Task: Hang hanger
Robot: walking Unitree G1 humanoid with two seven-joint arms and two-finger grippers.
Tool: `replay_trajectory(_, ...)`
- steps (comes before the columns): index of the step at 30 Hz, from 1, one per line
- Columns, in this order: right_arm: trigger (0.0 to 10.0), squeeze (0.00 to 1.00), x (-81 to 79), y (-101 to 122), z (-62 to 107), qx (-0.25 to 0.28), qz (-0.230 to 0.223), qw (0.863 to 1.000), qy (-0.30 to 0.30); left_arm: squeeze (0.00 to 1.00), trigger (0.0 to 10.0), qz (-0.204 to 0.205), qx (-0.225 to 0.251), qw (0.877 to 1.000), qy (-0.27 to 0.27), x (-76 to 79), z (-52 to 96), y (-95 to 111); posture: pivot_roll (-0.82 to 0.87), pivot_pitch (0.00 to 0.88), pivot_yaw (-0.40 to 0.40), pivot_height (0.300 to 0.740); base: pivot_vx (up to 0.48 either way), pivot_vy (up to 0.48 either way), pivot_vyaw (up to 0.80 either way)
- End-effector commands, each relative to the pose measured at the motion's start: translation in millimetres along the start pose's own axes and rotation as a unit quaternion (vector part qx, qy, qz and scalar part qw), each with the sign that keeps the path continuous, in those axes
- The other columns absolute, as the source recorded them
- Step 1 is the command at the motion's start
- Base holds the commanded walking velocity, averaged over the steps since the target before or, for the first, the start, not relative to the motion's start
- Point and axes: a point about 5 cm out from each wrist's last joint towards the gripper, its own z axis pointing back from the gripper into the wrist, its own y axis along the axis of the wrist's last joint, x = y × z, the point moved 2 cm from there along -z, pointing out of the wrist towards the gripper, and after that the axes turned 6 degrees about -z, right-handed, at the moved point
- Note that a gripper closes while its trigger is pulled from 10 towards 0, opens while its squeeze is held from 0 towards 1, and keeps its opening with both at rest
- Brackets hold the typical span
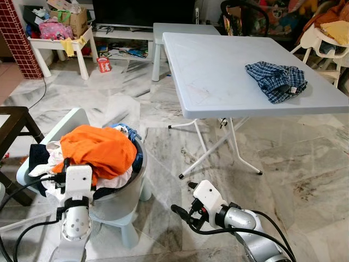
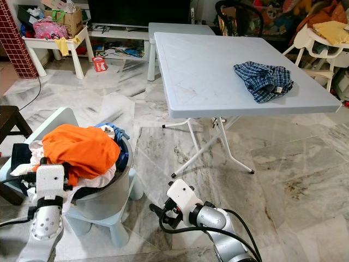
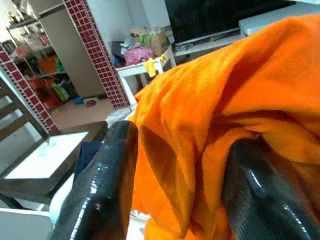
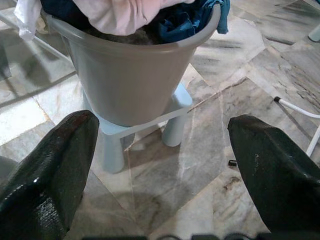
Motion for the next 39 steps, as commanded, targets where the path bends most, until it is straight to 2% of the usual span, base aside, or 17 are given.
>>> replay_trajectory(1, 10.0, 0.0, 2.7, 0.8, 1.0, -0.002, 0.005, 1.0, -0.003, 1.0, 10.0, 0.009, -0.008, 1.0, -0.01, 2.6, 0.8, 4.5, 0.05, 0.0, -0.085, 0.74, 0.0, 0.0, 0.0)
replay_trajectory(4, 10.0, 0.0, 2.6, 0.3, 1.0, -0.003, 0.004, 1.0, -0.002, 1.0, 10.0, 0.038, -0.067, 0.997, -0.005, 1.9, 6.2, -9.3, 0.05, 0.0, -0.086, 0.74, 0.0, 0.0, 0.0)
replay_trajectory(5, 10.0, 0.0, 2.6, 0.3, 0.9, -0.003, 0.004, 1.0, -0.002, 1.0, 10.0, 0.066, -0.117, 0.991, 0.0, 2.8, 10.8, -22.4, 0.05, 0.0, -0.085, 0.74, 0.0, 0.0, 0.0)
replay_trajectory(7, 10.0, 0.0, 2.7, 0.4, 0.8, -0.004, 0.004, 1.0, -0.002, 1.0, 10.0, 0.088, -0.145, 0.986, -0.001, 4.4, 15.2, -29.5, 0.05, 0.0, -0.085, 0.74, 0.0, 0.0, 0.0)
replay_trajectory(12, 10.0, 0.0, 3.4, -0.1, 0.3, -0.006, 0.004, 1.0, -0.002, 1.0, 10.0, 0.062, -0.102, 0.992, -0.05, 14.4, 19.7, -10.9, 0.05, 0.0, -0.084, 0.74, 0.0, 0.0, 0.0)
replay_trajectory(15, 10.0, 0.0, 3.6, -0.1, 0.1, -0.006, 0.004, 1.0, -0.002, 1.0, 10.0, 0.059, -0.105, 0.991, -0.059, 16.5, 21.1, -8.5, 0.05, 0.0, -0.084, 0.74, 0.0, 0.0, 0.0)
replay_trajectory(20, 10.0, 0.0, 5.0, -0.1, -0.6, -0.006, 0.005, 1.0, -0.002, 1.0, 10.0, 0.071, -0.138, 0.985, -0.079, 18.1, 24.0, -4.5, 0.05, 0.0, -0.087, 0.74, 0.0, 0.0, 0.0)
replay_trajectory(24, 10.0, 0.0, 4.7, -1.4, -1.4, -0.008, 0.005, 1.0, -0.001, 1.0, 10.0, 0.051, -0.117, 0.985, -0.118, 22.7, 25.9, 4.7, 0.06, 0.0, -0.089, 0.74, 0.0, 0.0, 0.0)
replay_trajectory(28, 10.0, 0.0, 4.7, -1.1, -2.6, -0.008, 0.006, 1.0, -0.001, 1.0, 10.0, 0.04, -0.118, 0.985, -0.118, 23.9, 26.4, 6.6, 0.06, 0.0, -0.089, 0.74, 0.0, 0.0, 0.0)
replay_trajectory(30, 10.0, 0.0, 4.7, -0.8, -3.2, -0.008, 0.006, 1.0, -0.001, 1.0, 10.0, 0.021, -0.105, 0.987, -0.118, 24.2, 26.8, 9.2, 0.06, 0.0, -0.087, 0.74, 0.0, 0.0, 0.0)
replay_trajectory(34, 10.0, 0.0, 5.5, -1.1, -3.4, -0.008, 0.006, 1.0, -0.001, 1.0, 10.0, 0.035, -0.11, 0.98, -0.16, 35.1, 35.6, 16.6, 0.06, 0.0, -0.089, 0.74, 0.0, 0.0, 0.0)
replay_trajectory(35, 10.0, 0.0, 5.6, -1.0, -3.3, -0.008, 0.007, 1.0, -0.001, 1.0, 10.0, 0.028, -0.099, 0.979, -0.178, 40.0, 38.5, 23.1, 0.06, 0.0, -0.09, 0.74, 0.0, 0.0, 0.0)
replay_trajectory(39, 10.0, 0.0, 6.1, -0.3, -3.4, -0.008, 0.009, 1.0, -0.001, 1.0, 10.0, 0.01, -0.071, 0.976, -0.204, 43.0, 39.1, 36.0, 0.06, 0.0, -0.092, 0.74, 0.0, 0.0, 0.0)
